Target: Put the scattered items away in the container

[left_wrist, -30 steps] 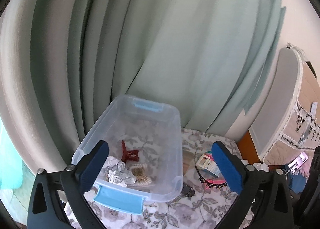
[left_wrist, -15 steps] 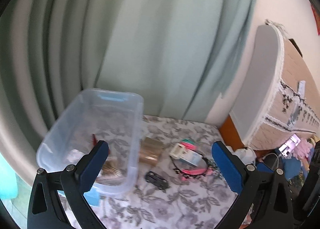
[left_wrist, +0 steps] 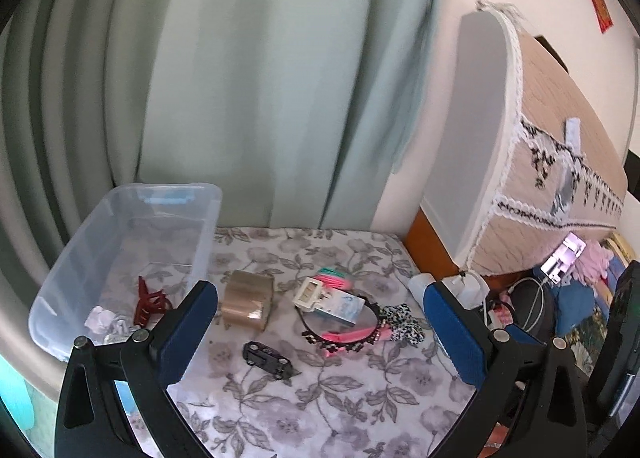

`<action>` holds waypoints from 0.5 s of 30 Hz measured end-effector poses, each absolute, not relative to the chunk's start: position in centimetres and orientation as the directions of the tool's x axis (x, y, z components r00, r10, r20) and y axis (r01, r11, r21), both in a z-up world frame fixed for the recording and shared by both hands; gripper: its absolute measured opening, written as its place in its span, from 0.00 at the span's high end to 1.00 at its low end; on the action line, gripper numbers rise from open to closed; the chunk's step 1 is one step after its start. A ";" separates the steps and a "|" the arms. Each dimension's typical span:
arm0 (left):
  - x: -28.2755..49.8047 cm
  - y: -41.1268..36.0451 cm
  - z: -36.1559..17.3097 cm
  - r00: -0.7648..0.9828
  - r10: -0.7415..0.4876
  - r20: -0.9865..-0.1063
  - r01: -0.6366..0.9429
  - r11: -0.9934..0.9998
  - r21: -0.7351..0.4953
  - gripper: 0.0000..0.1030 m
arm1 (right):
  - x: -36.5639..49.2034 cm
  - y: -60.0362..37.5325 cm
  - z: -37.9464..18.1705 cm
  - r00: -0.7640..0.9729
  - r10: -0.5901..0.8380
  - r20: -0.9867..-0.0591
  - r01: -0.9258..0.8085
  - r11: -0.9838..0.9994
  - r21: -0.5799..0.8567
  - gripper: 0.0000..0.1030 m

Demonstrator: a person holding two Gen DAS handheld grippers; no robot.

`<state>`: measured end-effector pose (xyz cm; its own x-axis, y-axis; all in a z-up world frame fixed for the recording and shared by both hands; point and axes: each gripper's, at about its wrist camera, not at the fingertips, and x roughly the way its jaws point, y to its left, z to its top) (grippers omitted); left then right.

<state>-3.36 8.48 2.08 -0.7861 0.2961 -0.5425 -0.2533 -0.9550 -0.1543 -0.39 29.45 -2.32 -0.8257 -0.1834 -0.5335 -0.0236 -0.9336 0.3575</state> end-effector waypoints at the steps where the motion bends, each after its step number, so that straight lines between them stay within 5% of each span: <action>1: -3.3 8.8 1.9 -0.784 0.299 -0.544 -0.259 -0.954 -0.151 0.00 | -0.4 29.8 -2.7 -0.820 -0.180 -0.543 -0.032 -0.933 0.359 0.00; 15: -5.9 12.4 -3.7 -0.679 0.341 -0.650 -0.326 -0.934 -0.149 0.00 | -2.2 32.8 -8.6 -0.715 -0.192 -0.673 -0.113 -0.917 0.382 0.00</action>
